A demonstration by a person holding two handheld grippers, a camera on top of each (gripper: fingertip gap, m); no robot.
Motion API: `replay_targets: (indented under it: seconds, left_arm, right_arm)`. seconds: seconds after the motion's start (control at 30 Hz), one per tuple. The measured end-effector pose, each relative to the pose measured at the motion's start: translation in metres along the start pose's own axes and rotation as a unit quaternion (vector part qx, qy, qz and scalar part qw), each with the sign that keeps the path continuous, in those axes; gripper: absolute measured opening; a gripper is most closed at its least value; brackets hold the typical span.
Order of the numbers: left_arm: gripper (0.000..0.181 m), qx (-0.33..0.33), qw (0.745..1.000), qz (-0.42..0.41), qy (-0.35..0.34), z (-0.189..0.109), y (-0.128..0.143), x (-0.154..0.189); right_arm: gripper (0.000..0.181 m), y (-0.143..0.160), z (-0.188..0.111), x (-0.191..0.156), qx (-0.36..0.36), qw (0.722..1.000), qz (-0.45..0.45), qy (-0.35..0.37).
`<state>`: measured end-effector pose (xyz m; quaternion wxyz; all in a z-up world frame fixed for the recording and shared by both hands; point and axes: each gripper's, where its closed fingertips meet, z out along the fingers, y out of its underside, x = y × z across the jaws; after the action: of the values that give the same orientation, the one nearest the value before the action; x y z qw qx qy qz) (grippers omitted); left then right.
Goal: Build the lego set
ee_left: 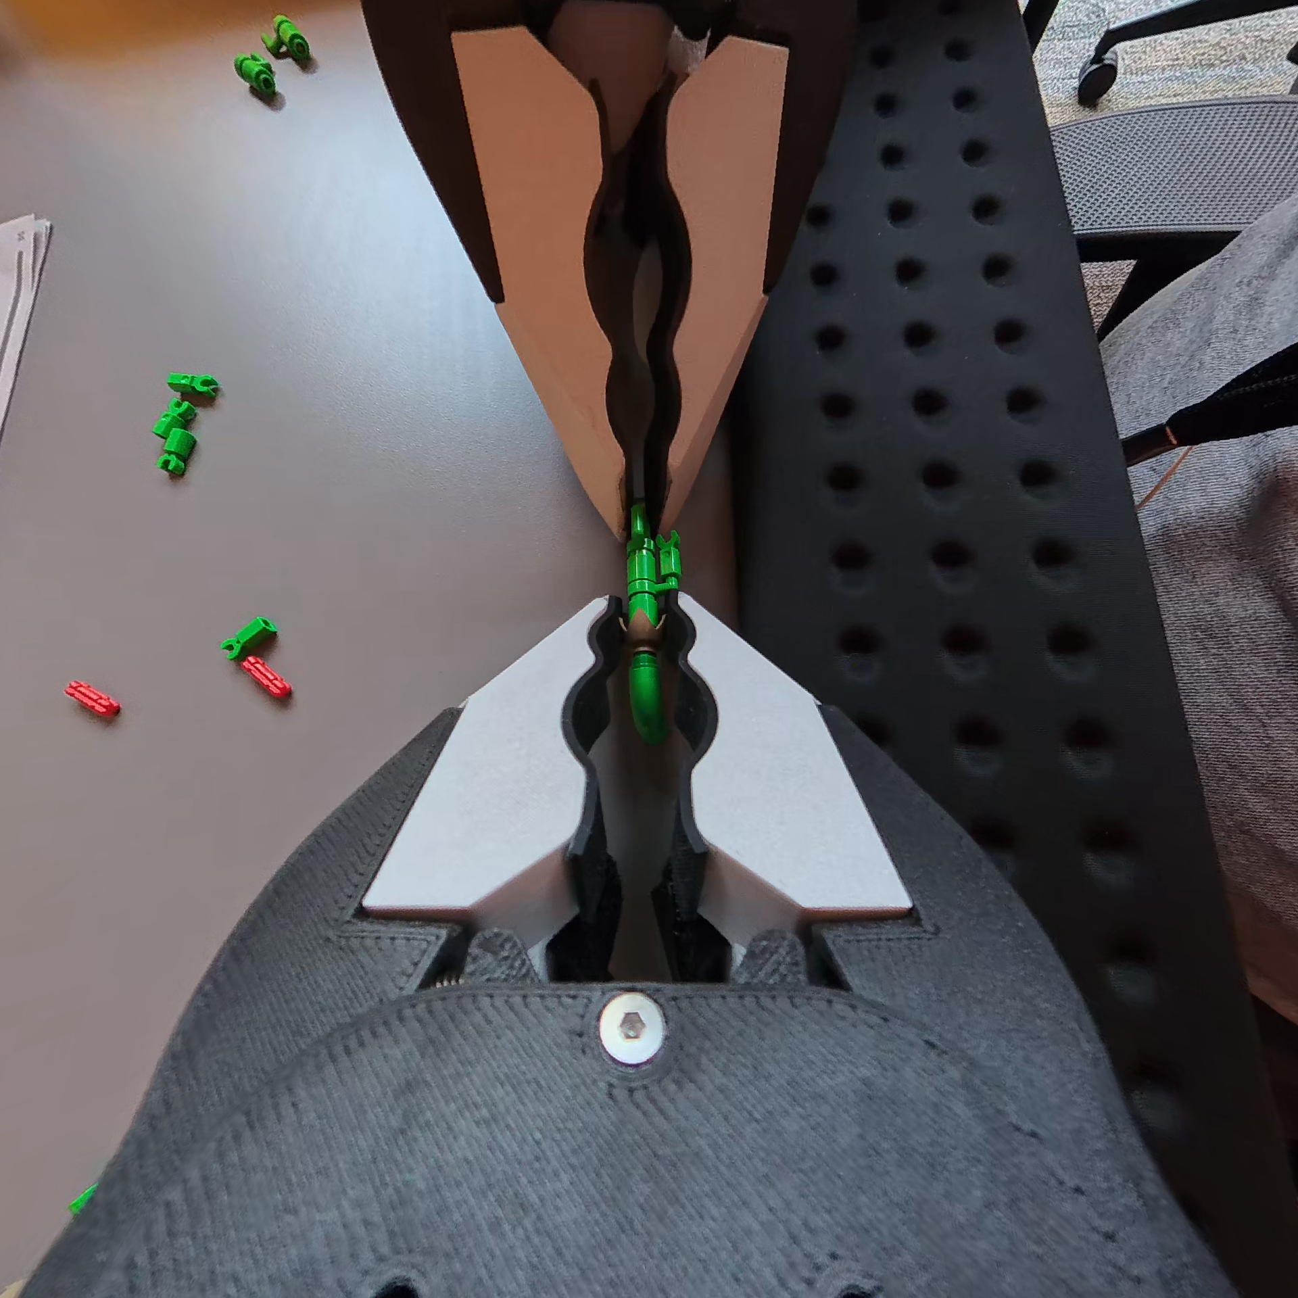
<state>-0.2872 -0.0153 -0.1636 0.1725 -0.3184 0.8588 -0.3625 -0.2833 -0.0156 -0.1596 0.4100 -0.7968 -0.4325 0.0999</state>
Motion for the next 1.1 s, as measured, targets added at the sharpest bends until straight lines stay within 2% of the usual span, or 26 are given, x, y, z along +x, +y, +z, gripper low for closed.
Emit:
replay_targets:
  seconds: [0.67,0.77,0.87,1.1]
  left_arm:
    - [0.013,0.011,1.0,-0.01,-0.003,0.0,0.0,0.0]
    - [0.025,0.014,1.0,-0.022,-0.006,-0.001,0.0,-0.001]
    - [0.029,0.02,0.999,-0.036,-0.008,-0.004,0.0,-0.003]
    - [0.029,0.023,0.998,-0.065,-0.013,-0.011,0.005,-0.009]
  right_arm:
    - [0.003,0.003,0.0,0.003,0.004,1.0,0.012,0.006]
    - [0.003,0.004,-0.001,0.004,0.002,1.0,0.004,0.014]
    - [0.003,0.006,-0.003,0.006,0.002,1.0,0.008,0.017]
    - [0.004,0.009,-0.005,0.009,-0.001,1.0,0.004,0.03]
